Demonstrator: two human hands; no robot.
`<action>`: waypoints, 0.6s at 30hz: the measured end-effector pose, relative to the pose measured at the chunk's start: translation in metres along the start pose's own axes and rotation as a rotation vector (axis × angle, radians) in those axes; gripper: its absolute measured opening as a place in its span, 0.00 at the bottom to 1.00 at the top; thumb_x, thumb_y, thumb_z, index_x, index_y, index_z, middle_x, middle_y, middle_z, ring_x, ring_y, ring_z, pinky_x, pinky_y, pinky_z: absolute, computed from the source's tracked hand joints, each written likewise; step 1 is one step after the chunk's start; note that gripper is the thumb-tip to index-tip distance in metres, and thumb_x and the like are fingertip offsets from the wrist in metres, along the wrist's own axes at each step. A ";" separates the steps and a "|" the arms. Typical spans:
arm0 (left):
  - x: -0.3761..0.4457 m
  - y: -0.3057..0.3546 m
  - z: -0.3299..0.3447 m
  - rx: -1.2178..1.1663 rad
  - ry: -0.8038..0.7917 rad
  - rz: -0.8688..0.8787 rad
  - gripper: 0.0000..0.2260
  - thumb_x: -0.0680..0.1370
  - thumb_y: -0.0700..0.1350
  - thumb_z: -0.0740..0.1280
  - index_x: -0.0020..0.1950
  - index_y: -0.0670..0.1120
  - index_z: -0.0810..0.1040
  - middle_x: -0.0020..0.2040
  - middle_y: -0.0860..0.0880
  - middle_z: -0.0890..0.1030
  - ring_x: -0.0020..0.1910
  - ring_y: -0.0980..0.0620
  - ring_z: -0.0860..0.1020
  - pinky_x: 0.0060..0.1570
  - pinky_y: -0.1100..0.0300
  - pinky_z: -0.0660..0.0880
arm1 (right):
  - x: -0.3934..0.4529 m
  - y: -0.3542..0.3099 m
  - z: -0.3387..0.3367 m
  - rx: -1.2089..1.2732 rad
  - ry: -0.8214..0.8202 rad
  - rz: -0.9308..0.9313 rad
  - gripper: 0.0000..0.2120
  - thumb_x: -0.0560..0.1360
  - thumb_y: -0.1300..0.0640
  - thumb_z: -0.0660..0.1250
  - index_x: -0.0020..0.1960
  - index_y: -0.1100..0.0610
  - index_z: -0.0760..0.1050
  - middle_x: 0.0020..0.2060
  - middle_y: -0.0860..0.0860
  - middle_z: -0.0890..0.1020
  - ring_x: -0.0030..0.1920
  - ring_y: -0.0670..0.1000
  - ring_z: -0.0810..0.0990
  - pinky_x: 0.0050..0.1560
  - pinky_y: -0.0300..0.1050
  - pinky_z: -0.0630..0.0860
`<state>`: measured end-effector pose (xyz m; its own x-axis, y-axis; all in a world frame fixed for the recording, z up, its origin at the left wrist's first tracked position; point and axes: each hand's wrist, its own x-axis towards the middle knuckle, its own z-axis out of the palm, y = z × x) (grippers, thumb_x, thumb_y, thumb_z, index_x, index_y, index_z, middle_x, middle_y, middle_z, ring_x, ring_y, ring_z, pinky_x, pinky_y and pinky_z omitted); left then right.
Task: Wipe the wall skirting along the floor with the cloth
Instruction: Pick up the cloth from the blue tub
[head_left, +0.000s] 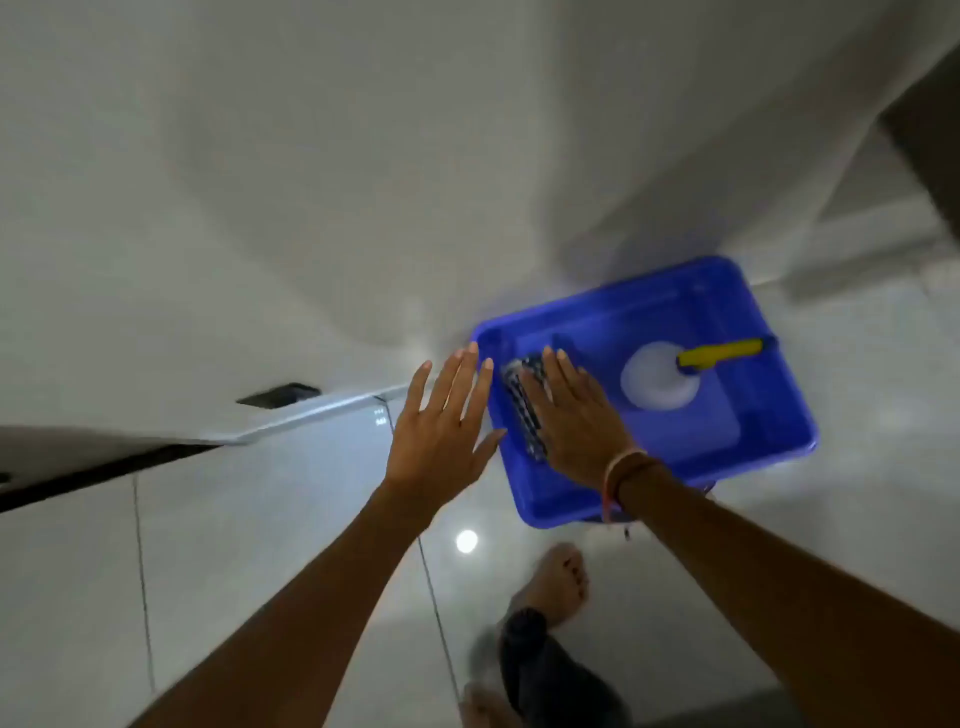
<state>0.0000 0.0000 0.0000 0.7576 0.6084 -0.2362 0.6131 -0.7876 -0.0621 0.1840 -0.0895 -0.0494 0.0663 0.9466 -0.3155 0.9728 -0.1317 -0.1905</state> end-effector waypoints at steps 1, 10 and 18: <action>0.010 0.001 0.021 0.029 -0.067 0.048 0.37 0.88 0.65 0.49 0.90 0.41 0.59 0.88 0.38 0.58 0.87 0.39 0.59 0.86 0.37 0.56 | 0.017 0.003 0.022 0.020 -0.032 0.020 0.37 0.82 0.49 0.60 0.84 0.56 0.46 0.84 0.63 0.49 0.84 0.65 0.48 0.83 0.63 0.51; 0.030 -0.045 0.066 0.070 -0.088 0.447 0.38 0.86 0.64 0.51 0.86 0.38 0.68 0.85 0.39 0.67 0.84 0.42 0.67 0.84 0.39 0.63 | 0.053 -0.001 0.078 0.190 -0.011 0.248 0.33 0.83 0.62 0.59 0.84 0.53 0.50 0.85 0.58 0.47 0.85 0.62 0.46 0.82 0.62 0.54; 0.049 -0.156 0.005 0.295 0.230 0.762 0.35 0.87 0.60 0.55 0.80 0.32 0.75 0.79 0.33 0.75 0.78 0.35 0.75 0.77 0.36 0.71 | 0.039 -0.123 -0.009 1.191 0.997 0.927 0.17 0.80 0.63 0.61 0.67 0.57 0.76 0.49 0.50 0.83 0.37 0.45 0.80 0.41 0.39 0.78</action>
<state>-0.0593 0.1525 -0.0070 0.9862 -0.1195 -0.1149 -0.1429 -0.9640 -0.2241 0.0686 -0.0338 -0.0302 0.9671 0.1943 -0.1644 -0.0866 -0.3562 -0.9304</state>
